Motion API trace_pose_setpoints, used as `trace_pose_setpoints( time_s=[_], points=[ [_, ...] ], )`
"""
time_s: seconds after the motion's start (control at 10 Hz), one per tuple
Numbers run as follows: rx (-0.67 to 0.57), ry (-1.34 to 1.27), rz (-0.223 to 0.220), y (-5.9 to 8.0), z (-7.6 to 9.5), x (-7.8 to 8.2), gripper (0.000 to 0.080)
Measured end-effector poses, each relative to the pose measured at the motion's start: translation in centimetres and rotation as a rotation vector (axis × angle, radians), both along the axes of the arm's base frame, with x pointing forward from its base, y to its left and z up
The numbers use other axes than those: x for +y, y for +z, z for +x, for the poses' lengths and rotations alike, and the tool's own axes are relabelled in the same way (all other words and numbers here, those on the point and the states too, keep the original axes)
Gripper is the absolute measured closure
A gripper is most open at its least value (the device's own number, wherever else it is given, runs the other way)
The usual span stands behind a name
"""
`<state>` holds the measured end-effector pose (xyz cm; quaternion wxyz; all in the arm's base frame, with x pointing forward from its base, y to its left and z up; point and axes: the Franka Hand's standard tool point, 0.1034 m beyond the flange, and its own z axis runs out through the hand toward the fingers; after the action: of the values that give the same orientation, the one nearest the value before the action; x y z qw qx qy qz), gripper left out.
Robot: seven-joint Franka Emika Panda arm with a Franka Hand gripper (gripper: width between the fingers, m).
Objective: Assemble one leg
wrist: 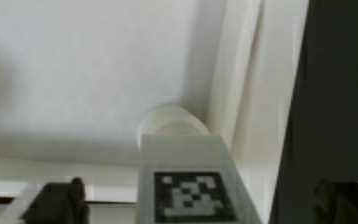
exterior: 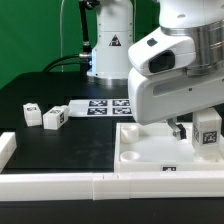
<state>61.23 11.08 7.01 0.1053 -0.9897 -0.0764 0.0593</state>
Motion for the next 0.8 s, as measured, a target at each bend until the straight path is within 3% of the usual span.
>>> trace_pose_setpoints(
  time_s=[0.2,0.3,0.4,0.8],
  points=[
    [0.0,0.0,0.0,-0.02,0.0,-0.02,0.0418],
    [0.0,-0.001,0.0,-0.02,0.01,-0.04,0.0418],
    [0.0,-0.001,0.0,-0.03,0.0,-0.04,0.0513],
    [0.005,-0.019,-0.001,-0.06,-0.01,-0.03,0.0512]
  ],
)
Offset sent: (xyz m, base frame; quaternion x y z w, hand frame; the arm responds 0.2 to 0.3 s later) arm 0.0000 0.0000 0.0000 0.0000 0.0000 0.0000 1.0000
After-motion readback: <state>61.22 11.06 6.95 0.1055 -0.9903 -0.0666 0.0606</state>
